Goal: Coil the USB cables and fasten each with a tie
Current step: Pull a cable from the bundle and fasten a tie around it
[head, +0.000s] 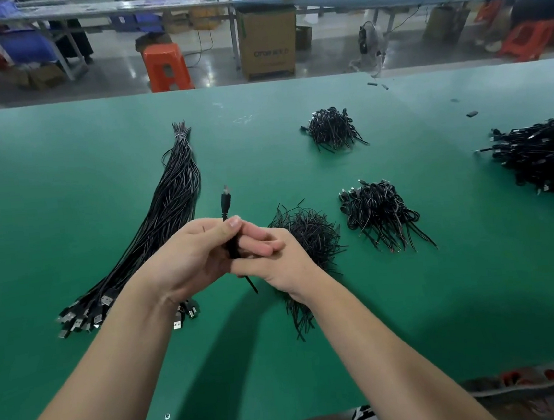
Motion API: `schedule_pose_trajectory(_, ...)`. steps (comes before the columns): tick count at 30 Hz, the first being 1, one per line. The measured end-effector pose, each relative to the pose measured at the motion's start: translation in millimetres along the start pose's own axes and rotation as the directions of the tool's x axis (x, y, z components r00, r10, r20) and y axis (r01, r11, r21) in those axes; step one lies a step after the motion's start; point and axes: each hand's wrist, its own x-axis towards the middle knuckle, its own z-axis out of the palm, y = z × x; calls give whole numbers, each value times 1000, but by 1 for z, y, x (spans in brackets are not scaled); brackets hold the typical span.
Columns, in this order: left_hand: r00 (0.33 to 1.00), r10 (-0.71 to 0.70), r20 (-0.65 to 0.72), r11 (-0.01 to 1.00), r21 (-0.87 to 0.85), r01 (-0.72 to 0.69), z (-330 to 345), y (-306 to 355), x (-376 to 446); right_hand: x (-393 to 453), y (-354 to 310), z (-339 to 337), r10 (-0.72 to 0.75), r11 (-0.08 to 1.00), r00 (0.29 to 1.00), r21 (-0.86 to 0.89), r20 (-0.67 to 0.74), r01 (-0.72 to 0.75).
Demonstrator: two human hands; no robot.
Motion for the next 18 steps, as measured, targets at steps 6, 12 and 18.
schedule_pose_trajectory(6, 998, -57, 40, 998, 16, 57, 7, 3, -3, 1, 9, -4, 12, 993, 1000, -120, -13, -14)
schedule_pose_trajectory(12, 994, -81, -67, 989, 117, 88, 13, 9, -10, -3, 10, -5, -110, 954, 993, -285, -40, 94)
schedule_pose_trajectory(18, 850, 281, -446, 620, 760, 194, 19, 1, -6, -3, -3, -10, -326, 685, 945, -696, -31, 214)
